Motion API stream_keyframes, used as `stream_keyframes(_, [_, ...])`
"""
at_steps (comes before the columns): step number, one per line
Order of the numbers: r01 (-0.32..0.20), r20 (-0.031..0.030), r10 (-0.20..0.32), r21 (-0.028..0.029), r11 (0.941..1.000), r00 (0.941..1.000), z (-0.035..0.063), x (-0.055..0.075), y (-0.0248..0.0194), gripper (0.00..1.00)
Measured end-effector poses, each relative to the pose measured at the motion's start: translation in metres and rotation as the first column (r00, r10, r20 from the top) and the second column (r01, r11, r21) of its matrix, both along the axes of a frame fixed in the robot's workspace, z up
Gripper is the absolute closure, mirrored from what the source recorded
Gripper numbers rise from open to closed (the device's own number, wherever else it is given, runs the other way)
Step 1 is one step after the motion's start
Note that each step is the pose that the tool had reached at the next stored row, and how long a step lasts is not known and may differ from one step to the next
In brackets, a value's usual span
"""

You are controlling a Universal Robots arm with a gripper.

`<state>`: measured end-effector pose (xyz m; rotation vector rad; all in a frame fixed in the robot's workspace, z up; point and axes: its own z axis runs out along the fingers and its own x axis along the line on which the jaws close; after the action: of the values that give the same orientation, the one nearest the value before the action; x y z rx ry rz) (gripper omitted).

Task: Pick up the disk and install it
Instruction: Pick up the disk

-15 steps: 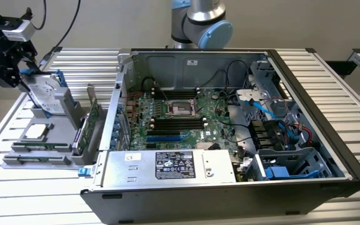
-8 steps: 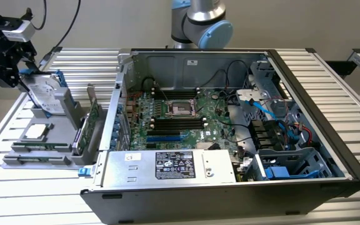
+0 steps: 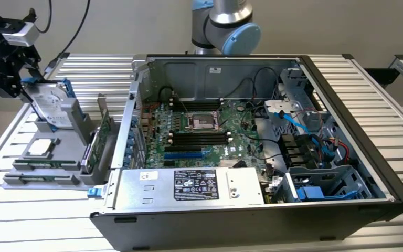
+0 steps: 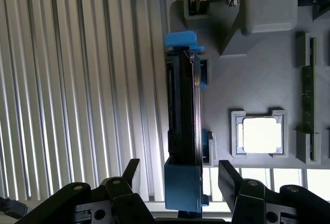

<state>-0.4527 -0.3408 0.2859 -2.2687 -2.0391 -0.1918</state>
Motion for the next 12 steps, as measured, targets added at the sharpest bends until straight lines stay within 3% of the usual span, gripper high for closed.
stream_keyframes(12, [0.0, 0.0, 0.0, -0.0006, 1.0, 1.0, 0.0, 0.0006, 0.0001, 0.29])
